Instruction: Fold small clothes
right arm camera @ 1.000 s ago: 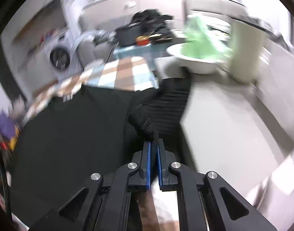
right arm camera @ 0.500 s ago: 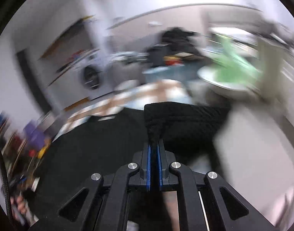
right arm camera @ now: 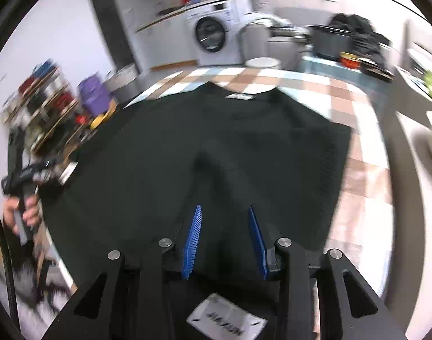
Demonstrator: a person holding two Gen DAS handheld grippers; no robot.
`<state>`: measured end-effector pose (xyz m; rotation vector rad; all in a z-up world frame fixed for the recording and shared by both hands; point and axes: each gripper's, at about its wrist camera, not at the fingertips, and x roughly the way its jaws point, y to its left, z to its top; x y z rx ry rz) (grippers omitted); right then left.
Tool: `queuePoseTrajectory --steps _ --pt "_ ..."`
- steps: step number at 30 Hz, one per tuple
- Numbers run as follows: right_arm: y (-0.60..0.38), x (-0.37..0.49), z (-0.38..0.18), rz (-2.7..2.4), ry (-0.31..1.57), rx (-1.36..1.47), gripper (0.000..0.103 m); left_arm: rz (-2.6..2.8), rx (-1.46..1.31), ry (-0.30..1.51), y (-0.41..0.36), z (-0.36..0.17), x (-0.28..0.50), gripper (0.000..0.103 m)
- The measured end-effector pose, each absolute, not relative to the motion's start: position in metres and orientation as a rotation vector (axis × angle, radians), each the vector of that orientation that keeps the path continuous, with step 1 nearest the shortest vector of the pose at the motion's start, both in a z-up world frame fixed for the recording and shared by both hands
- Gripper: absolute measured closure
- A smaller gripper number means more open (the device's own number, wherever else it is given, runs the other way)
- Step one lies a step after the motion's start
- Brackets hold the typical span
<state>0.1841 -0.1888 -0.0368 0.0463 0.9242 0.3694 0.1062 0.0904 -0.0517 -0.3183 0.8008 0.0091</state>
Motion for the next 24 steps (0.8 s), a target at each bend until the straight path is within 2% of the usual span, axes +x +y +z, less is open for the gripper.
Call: queuePoseTrajectory --steps 6,12,17,20,22,24 --pt "-0.149 0.192 -0.066 0.439 1.066 -0.077 0.073 0.07 -0.368 0.795 0.116 -0.05 0.098 0.001" --pt "-0.146 0.184 -0.081 0.419 1.076 -0.11 0.074 0.139 -0.411 0.795 0.152 -0.053 0.09 0.001" --pt "-0.155 0.182 -0.069 0.402 1.042 -0.046 0.074 0.181 -0.586 0.834 0.194 -0.071 0.095 0.001" --pt "-0.166 0.178 -0.062 0.384 1.019 -0.011 0.074 0.21 -0.708 0.851 0.222 -0.09 0.101 0.011" --pt "-0.17 0.177 -0.061 0.37 1.012 0.003 0.074 0.225 -0.733 0.873 0.231 -0.101 0.108 0.025" --pt "-0.175 0.176 -0.06 0.363 1.013 0.013 0.074 0.227 -0.734 0.881 0.235 -0.108 0.114 0.033"
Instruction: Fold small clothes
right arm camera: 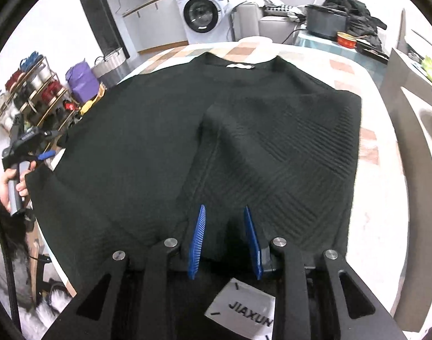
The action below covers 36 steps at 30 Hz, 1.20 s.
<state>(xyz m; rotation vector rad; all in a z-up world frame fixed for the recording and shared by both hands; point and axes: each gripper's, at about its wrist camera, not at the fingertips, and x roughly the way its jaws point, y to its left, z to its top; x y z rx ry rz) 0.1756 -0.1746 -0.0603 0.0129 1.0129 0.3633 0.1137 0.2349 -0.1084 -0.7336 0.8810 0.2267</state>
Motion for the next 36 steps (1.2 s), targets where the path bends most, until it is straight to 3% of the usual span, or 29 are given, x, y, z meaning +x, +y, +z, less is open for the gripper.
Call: queuePoseTrajectory --steps 2,5,10,18,25,30,34,35,36 --pt "-0.18 0.174 -0.061 0.351 1.015 0.024 0.074 0.223 -0.683 0.891 0.231 -0.11 0.12 0.037" --pt "-0.184 0.172 -0.062 0.337 1.018 0.036 0.074 0.24 -0.585 0.893 0.218 -0.109 0.134 0.052" --pt "-0.188 0.17 -0.062 0.328 1.014 0.05 0.074 0.309 -0.494 0.9 0.215 -0.106 0.149 0.101" --pt "-0.191 0.168 -0.058 0.326 0.994 0.08 0.074 0.196 -0.374 0.768 0.182 -0.037 0.163 0.101" --pt "-0.196 0.167 -0.057 0.328 0.988 0.096 0.074 -0.074 -0.218 0.69 0.072 0.032 0.2 0.101" --pt "-0.205 0.164 -0.058 0.31 0.987 0.117 0.074 -0.347 -0.084 0.832 -0.044 0.005 0.223 0.101" --pt "-0.209 0.16 -0.056 0.301 0.986 0.122 0.074 -0.435 -0.061 0.94 -0.076 -0.029 0.219 0.094" --pt "-0.209 0.158 -0.055 0.302 0.983 0.121 0.074 -0.426 -0.072 0.933 -0.072 -0.031 0.215 0.092" --pt "-0.211 0.157 -0.054 0.301 0.978 0.12 0.074 -0.417 -0.093 0.928 -0.063 -0.031 0.211 0.081"
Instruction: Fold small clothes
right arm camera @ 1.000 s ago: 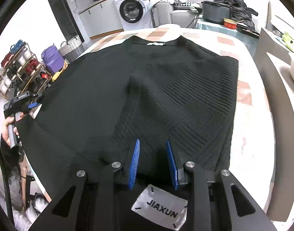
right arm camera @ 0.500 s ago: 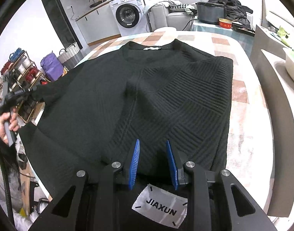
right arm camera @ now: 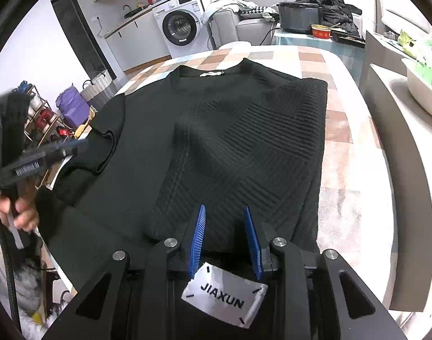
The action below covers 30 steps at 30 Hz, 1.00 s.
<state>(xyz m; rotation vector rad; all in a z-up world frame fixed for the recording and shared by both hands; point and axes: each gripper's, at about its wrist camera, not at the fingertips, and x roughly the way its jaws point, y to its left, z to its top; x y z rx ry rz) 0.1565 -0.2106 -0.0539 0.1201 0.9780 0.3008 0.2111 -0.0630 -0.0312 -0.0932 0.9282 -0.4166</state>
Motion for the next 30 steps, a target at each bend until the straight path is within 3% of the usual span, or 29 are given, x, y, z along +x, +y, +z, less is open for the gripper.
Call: queuePoseTrajectory --steps 1,3,4,11,18,20,22,27,29,30 --pt "-0.211 0.156 -0.053 0.299 0.976 0.12 0.074 -0.402 -0.115 0.925 -0.054 -0.032 0.208 0.061" --pt "-0.212 0.155 -0.052 0.299 0.975 0.121 0.074 -0.342 -0.174 0.892 -0.024 -0.031 0.198 0.038" --pt "-0.212 0.154 -0.052 0.3 0.973 0.12 0.073 -0.302 -0.199 0.865 -0.008 -0.032 0.193 0.034" --pt "-0.202 0.157 -0.055 0.326 0.977 0.114 0.073 -0.128 -0.333 0.902 0.073 -0.045 0.224 0.034" --pt "-0.194 0.161 -0.056 0.34 0.989 0.116 0.073 -0.098 -0.469 0.988 0.081 -0.067 0.306 0.034" --pt "-0.194 0.161 -0.057 0.334 0.997 0.121 0.073 -0.061 -0.502 1.031 0.069 -0.082 0.32 0.048" --pt "-0.195 0.16 -0.056 0.336 0.998 0.13 0.073 -0.05 -0.505 1.052 0.063 -0.093 0.331 0.1" --pt "-0.203 0.159 -0.055 0.312 0.999 0.152 0.073 -0.211 -0.401 0.949 0.015 -0.067 0.349 0.103" --pt "-0.207 0.159 -0.056 0.301 1.003 0.157 0.073 -0.291 -0.357 0.914 -0.01 -0.049 0.349 0.101" --pt "-0.209 0.159 -0.056 0.294 1.007 0.159 0.073 -0.315 -0.331 0.898 -0.023 -0.04 0.347 0.096"
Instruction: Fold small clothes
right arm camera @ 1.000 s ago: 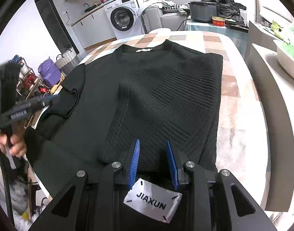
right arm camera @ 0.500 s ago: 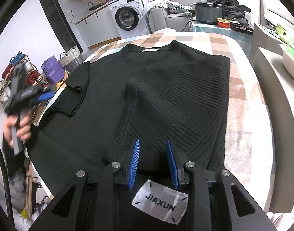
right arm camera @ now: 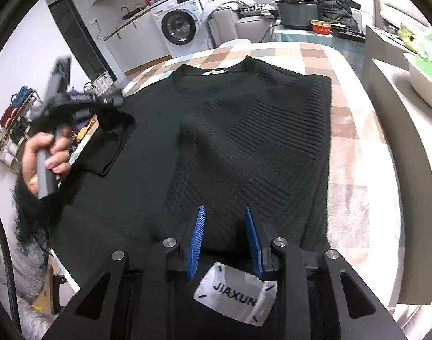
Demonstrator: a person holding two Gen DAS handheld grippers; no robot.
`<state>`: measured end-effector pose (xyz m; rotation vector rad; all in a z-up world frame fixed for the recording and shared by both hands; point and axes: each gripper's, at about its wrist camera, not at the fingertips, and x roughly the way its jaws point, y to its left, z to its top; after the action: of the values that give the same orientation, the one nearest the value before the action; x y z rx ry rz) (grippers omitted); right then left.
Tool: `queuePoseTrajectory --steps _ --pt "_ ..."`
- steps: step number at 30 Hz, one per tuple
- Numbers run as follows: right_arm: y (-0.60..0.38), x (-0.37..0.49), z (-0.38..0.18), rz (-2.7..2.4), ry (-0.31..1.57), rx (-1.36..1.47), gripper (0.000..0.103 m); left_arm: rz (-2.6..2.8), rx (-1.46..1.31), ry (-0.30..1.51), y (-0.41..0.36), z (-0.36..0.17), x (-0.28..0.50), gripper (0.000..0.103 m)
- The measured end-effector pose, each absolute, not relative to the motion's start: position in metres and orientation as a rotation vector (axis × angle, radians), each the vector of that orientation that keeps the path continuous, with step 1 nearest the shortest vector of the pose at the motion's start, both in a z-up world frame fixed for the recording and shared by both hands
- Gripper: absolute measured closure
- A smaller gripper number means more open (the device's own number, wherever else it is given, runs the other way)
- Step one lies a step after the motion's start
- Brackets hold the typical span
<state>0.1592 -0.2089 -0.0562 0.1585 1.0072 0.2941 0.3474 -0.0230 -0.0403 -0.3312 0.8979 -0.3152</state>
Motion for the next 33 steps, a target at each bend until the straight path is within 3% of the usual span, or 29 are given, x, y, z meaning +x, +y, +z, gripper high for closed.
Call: queuePoseTrajectory --steps 2,3,4,10,18,24,33 --pt "-0.211 0.159 -0.057 0.283 1.01 0.161 0.073 -0.369 -0.303 0.892 -0.036 -0.031 0.342 0.065" --pt "-0.213 0.159 -0.058 0.279 1.009 0.165 0.073 -0.379 -0.295 0.883 -0.038 -0.029 0.338 0.038" --pt "-0.214 0.159 -0.058 0.276 1.01 0.166 0.073 -0.369 -0.286 0.862 -0.037 -0.025 0.329 0.03" --pt "-0.212 0.158 -0.059 0.273 1.002 0.153 0.073 -0.28 -0.262 0.876 -0.006 -0.027 0.297 0.029" --pt "-0.206 0.15 -0.053 0.298 0.98 0.142 0.071 -0.14 -0.345 1.005 0.043 -0.069 0.295 0.029" --pt "-0.209 0.16 -0.067 0.262 1.032 0.147 0.07 -0.07 -0.21 1.075 0.044 -0.092 0.268 0.029" --pt "-0.199 0.151 -0.055 0.281 1.025 0.076 0.07 -0.047 -0.167 0.996 0.067 -0.066 0.19 0.029"
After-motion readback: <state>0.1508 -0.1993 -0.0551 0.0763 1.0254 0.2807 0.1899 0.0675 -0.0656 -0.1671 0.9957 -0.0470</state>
